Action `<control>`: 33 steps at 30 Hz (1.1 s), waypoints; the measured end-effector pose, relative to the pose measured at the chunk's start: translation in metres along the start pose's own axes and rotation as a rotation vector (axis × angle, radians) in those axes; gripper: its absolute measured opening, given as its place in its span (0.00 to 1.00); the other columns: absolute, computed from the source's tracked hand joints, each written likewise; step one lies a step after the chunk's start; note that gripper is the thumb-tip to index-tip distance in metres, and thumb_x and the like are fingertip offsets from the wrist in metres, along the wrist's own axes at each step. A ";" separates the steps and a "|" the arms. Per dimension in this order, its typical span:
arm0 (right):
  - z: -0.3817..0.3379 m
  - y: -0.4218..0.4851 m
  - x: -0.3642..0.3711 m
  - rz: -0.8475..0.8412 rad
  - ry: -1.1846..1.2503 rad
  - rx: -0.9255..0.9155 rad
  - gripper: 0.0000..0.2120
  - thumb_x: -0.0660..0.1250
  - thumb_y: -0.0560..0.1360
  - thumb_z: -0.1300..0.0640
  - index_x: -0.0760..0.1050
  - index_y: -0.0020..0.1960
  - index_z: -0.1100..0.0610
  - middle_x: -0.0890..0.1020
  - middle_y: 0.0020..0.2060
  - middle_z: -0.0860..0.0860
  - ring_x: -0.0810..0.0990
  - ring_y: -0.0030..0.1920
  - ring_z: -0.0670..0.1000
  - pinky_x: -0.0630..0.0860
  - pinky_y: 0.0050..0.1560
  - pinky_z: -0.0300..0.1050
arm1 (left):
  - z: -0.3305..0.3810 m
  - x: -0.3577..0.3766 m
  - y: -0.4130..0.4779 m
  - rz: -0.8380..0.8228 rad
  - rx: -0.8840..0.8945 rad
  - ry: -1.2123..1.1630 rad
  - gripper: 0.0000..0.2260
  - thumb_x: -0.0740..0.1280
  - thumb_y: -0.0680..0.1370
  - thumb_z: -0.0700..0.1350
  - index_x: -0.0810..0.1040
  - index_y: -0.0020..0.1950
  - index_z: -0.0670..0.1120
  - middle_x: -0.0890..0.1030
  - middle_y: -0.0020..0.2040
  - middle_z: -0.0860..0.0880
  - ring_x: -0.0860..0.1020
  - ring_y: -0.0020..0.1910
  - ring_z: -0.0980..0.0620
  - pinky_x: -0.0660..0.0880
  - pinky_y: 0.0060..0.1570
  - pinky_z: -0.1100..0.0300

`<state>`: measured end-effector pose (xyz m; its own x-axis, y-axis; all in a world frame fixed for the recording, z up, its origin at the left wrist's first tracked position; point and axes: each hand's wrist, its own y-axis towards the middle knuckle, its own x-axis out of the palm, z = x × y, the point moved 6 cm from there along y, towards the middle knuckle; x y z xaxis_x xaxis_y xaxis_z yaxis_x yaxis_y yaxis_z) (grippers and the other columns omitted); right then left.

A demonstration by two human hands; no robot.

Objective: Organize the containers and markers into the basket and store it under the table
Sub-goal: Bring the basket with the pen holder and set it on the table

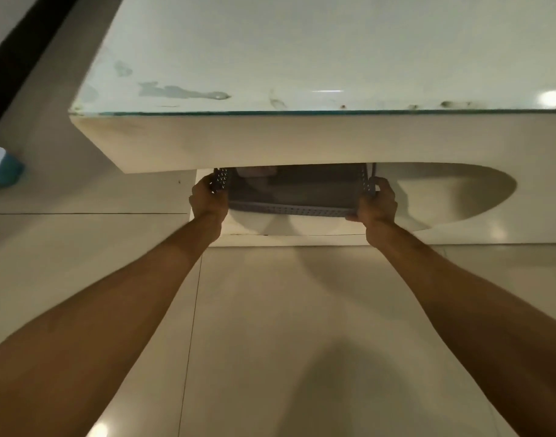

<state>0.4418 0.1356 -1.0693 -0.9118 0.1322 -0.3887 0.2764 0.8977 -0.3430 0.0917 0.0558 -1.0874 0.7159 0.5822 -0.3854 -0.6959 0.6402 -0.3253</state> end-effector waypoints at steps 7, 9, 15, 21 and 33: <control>0.005 -0.130 -0.045 -0.081 0.028 0.113 0.14 0.63 0.81 0.62 0.73 0.66 0.54 0.80 0.59 0.56 0.83 0.51 0.61 0.85 0.37 0.60 | -0.027 -0.089 -0.121 0.012 -0.147 0.043 0.12 0.65 0.77 0.42 0.83 0.54 0.55 0.85 0.50 0.48 0.83 0.50 0.44 0.83 0.51 0.44; 0.006 -0.172 -0.059 -0.092 -0.010 0.146 0.15 0.62 0.81 0.63 0.74 0.65 0.53 0.80 0.58 0.55 0.82 0.53 0.61 0.84 0.39 0.62 | -0.028 -0.121 -0.162 0.019 -0.204 0.026 0.13 0.66 0.77 0.42 0.82 0.45 0.61 0.84 0.46 0.51 0.83 0.49 0.45 0.82 0.52 0.44; 0.003 -0.293 -0.085 -0.191 -0.034 0.212 0.13 0.62 0.82 0.62 0.72 0.65 0.55 0.79 0.55 0.56 0.83 0.44 0.56 0.84 0.32 0.49 | -0.034 -0.217 -0.263 0.094 -0.318 0.013 0.18 0.67 0.79 0.40 0.81 0.36 0.61 0.83 0.42 0.48 0.80 0.42 0.46 0.80 0.45 0.50; -0.025 -0.385 -0.079 -0.287 -0.055 0.208 0.15 0.61 0.81 0.67 0.71 0.65 0.54 0.80 0.57 0.58 0.84 0.47 0.59 0.84 0.33 0.50 | -0.028 -0.321 -0.325 0.150 -0.377 0.084 0.22 0.65 0.76 0.34 0.83 0.49 0.63 0.85 0.43 0.48 0.83 0.46 0.38 0.83 0.46 0.39; -0.198 -0.444 -0.050 -0.403 -0.113 -0.047 0.25 0.62 0.77 0.74 0.69 0.70 0.56 0.80 0.59 0.54 0.82 0.52 0.50 0.85 0.44 0.46 | 0.101 -0.445 -0.351 0.296 -0.322 -0.208 0.18 0.67 0.78 0.33 0.80 0.65 0.49 0.85 0.55 0.46 0.83 0.55 0.44 0.81 0.56 0.45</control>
<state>0.3045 -0.1867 -0.7281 -0.9043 -0.2784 -0.3237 -0.1125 0.8867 -0.4485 0.0231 -0.3768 -0.7143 0.4578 0.8248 -0.3317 -0.8304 0.2635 -0.4909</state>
